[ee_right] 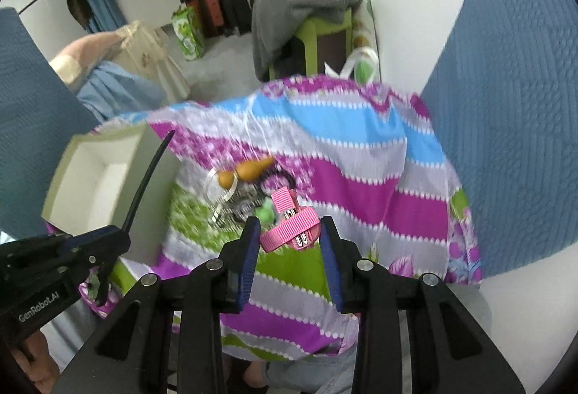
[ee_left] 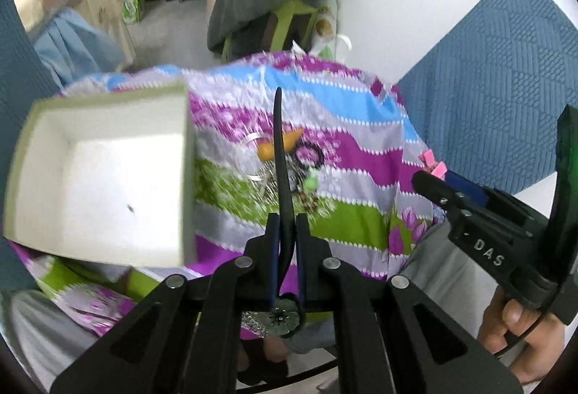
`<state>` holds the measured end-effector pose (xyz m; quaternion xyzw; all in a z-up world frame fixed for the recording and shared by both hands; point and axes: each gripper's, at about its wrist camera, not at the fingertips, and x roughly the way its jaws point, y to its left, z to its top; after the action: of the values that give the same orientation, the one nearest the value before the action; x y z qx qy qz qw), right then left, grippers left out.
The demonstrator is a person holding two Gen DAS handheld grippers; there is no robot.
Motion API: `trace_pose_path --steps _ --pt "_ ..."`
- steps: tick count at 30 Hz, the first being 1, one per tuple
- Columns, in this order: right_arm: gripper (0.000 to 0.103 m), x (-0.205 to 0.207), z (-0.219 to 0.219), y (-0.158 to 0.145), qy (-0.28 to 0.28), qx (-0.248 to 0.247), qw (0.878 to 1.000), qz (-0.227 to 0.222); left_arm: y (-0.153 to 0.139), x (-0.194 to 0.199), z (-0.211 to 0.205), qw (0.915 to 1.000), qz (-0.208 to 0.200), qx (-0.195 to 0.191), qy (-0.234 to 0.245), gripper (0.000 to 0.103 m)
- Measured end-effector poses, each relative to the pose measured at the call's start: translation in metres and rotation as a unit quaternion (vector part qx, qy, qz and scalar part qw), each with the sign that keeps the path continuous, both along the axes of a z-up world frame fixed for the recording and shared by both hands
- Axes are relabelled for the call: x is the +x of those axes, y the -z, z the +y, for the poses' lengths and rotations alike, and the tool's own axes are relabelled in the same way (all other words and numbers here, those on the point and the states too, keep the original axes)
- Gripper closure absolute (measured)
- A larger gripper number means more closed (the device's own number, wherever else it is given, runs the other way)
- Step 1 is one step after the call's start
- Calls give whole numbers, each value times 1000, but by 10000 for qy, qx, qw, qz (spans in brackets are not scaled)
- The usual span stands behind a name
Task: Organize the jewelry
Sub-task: 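Lift the necklace with left tool while right tool carries pink clip toward box, then open right tool dropping pink clip into box while left tool releases necklace there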
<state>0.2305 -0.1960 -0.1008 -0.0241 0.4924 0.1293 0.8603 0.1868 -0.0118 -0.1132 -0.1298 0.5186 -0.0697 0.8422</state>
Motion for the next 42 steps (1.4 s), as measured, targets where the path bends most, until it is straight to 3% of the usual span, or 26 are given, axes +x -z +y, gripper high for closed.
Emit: trace_pose_path --steps 10,17,26,42 --pt "72 6 53 -65 -344 161 9970 -678 -68 -5 57 9978 -642 123 -113 95" --pt "72 6 110 -70 -694 350 9943 -732 -91 -16 102 9944 -938 373 -319 95" --pt "72 -2 176 -25 -1178 327 9919 -354 -49 -17 145 9950 -701 530 -475 95" --pt "72 5 231 49 -1432 -8 9894 255 44 2 191 9981 -21 200 -589 95"
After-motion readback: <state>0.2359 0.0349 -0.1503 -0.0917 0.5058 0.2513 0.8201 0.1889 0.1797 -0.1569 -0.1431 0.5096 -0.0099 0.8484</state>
